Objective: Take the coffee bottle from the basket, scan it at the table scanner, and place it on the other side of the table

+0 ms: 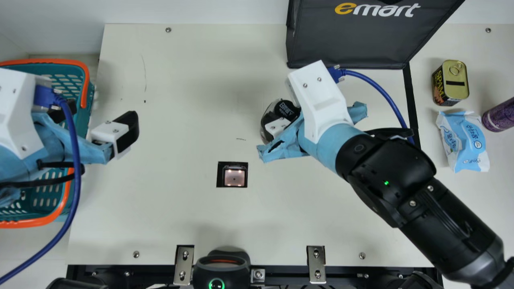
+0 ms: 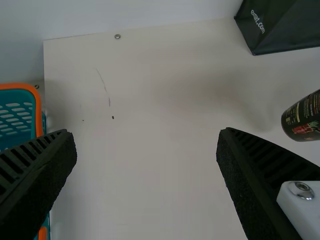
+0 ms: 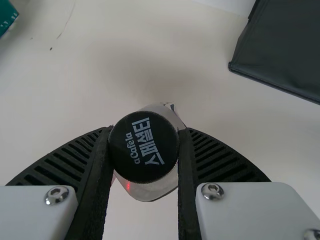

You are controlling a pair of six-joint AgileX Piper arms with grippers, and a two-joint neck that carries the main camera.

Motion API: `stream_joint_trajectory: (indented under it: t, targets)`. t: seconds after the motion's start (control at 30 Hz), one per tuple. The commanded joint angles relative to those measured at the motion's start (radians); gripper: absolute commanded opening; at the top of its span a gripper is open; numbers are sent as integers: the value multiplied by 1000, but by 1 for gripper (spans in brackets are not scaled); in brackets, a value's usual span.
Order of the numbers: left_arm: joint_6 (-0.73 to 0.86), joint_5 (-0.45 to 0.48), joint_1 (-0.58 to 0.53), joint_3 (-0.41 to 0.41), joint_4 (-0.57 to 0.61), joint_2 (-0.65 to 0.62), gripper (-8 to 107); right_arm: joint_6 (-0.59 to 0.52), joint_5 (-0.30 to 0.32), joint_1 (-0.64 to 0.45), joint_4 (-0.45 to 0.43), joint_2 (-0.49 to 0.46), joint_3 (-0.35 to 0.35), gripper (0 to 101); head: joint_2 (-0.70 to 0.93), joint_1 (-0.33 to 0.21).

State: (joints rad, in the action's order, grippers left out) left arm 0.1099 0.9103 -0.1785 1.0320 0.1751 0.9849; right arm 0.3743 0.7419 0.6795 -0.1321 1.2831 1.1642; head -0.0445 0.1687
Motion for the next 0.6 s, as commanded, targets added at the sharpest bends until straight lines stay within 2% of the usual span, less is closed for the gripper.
stream_joint_trajectory:
  t: [0.0, 0.27, 0.37, 0.57]
  targets:
    - [0, 0, 0, 0, 0, 0, 90, 3, 21, 2, -6, -1, 10, 0, -76, -30]
    - [0, 0, 0, 0, 0, 0, 90, -2, 57, -66, 5, -34, -4, 0, -263, -30]
    - [0, 0, 0, 0, 0, 0, 90, -21, 67, -127, 24, -61, -26, 0, -332, -30]
    - [0, 0, 0, 0, 0, 0, 90, -87, 95, -276, 71, -123, -65, 0, -332, -30]
